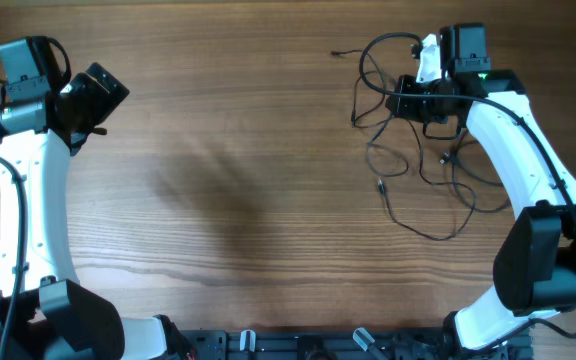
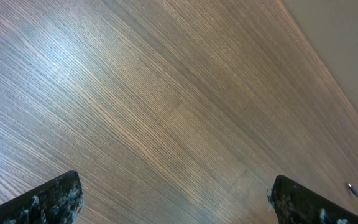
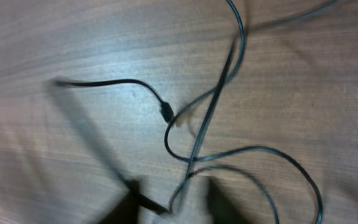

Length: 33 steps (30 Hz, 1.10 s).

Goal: Untangle cables

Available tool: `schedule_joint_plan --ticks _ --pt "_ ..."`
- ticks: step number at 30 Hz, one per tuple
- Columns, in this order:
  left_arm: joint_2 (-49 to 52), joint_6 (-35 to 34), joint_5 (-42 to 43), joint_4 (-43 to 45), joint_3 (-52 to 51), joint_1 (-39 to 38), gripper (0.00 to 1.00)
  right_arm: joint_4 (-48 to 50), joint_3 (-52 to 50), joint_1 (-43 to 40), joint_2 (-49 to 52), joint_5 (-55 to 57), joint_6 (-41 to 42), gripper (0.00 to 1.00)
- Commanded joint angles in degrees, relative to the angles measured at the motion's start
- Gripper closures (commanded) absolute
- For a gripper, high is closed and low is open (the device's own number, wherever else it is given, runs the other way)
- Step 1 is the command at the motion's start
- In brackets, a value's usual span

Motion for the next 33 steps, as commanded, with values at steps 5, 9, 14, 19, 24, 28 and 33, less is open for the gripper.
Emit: schedule_joint_plan --ticks 5,9,14,19,24,28,33 --pt "0.0 -0.6 -0.3 0.1 0.1 0.4 0.00 -1.9 -0.2 0.1 0.8 11.0 0.0 0.00" --pt "0.0 -0.6 -0.3 0.1 0.1 0.4 0.00 -2.2 -0.2 0.1 0.8 13.1 0.0 0.00" --pt "0.0 -0.6 -0.3 0.1 0.1 0.4 0.00 -2.1 -0.2 0.1 0.8 13.1 0.0 0.00" --pt "0.0 -0.6 -0.3 0.1 0.1 0.4 0.00 -2.1 -0.2 0.1 0.8 13.1 0.0 0.00" --pt "0.0 -0.6 -0.3 0.1 0.1 0.4 0.00 -2.1 -0.2 0.1 0.8 13.1 0.0 0.01" --pt "0.0 -0.6 -0.3 0.1 0.1 0.4 0.00 -1.9 -0.2 0.1 0.8 13.1 0.0 0.00" --pt "0.0 -0.6 -0.3 0.1 0.1 0.4 0.00 -1.7 -0.2 0.1 0.8 13.1 0.0 0.00"
